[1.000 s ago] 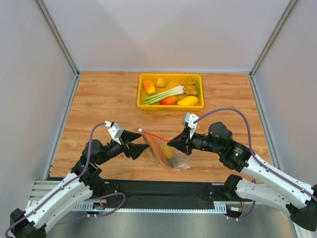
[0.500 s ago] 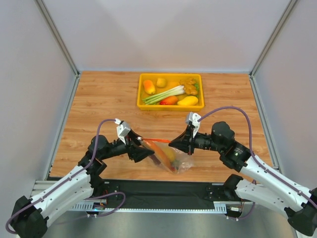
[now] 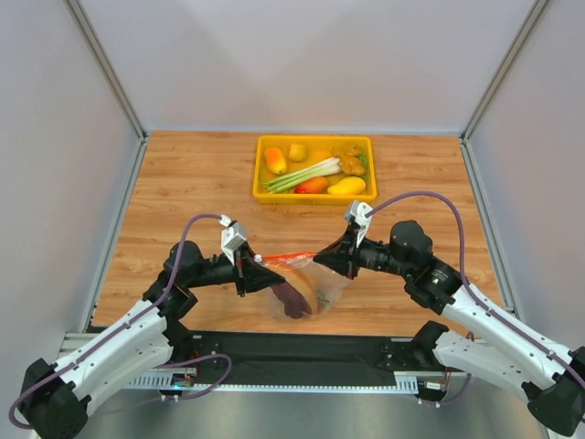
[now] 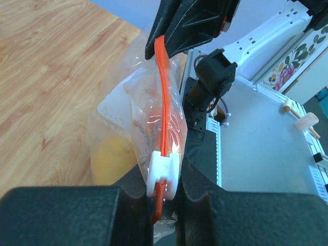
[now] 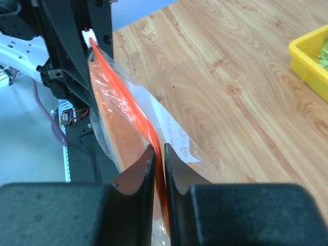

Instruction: Open the zip-top bag and remove the fake food

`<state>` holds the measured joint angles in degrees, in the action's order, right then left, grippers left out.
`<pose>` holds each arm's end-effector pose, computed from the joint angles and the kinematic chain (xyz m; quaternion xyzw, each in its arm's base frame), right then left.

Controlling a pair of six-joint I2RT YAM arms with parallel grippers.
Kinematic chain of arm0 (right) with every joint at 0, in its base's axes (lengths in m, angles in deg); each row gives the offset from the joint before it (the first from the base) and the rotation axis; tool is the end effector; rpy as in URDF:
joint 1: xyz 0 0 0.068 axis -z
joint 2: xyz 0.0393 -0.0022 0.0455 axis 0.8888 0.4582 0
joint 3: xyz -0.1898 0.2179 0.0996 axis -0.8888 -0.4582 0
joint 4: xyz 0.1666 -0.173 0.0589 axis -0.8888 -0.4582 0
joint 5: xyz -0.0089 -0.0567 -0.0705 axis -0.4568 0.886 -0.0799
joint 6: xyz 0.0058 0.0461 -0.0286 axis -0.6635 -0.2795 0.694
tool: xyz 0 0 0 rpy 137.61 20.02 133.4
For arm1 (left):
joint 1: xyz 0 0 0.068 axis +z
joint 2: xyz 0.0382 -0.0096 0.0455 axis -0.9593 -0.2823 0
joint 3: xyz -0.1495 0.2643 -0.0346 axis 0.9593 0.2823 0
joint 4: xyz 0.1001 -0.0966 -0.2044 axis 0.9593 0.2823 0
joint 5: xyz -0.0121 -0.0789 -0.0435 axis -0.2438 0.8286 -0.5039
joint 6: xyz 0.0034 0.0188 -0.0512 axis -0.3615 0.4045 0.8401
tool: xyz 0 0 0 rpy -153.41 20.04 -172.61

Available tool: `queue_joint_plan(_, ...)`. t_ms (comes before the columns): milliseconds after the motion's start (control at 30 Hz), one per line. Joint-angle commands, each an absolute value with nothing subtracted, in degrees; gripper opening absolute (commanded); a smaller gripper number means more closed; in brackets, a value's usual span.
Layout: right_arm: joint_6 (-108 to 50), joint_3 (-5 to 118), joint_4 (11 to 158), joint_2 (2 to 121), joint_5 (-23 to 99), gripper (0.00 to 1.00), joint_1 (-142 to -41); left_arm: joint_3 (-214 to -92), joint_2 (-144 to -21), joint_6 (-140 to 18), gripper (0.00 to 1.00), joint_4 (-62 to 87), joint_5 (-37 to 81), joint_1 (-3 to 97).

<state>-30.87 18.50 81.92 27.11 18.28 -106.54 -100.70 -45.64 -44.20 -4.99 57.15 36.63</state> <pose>0.1008 0.1202 0.3316 -0.3699 0.6754 0.4370 0.4648 0.0853 -0.0958 0.2833 0.3123 0.6329 -0.5761 0.4123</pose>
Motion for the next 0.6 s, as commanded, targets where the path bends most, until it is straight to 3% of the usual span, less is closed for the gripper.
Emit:
queue_joint_plan(0, -28.5, 23.1, 76.9, 25.2, 23.0, 0.15, -105.9, -105.9, -44.9, -48.3, 0.04, -2.6, 60.3, 36.7)
queue_joint_plan(100, -26.8, 27.1, 72.2, 24.1, 23.9, 0.43, -106.1, -108.9, -45.8, -49.8, 0.03, 1.4, 60.2, 36.3)
queue_joint_plan(167, -25.8, 29.9, 70.6, 24.0, 24.1, 0.53, -106.1, -112.3, -47.4, -52.9, 0.02, 6.3, 59.8, 35.1)
queue_joint_plan(333, -25.4, 34.9, 68.8, 28.5, 19.1, 0.53, -106.5, -119.3, -54.0, -58.8, 0.02, 18.3, 58.5, 30.8)
queue_joint_plan(567, -26.3, 38.9, 70.5, 33.9, 16.0, 0.41, -111.3, -125.7, -58.7, -63.2, 0.01, 26.1, 56.8, 28.3)
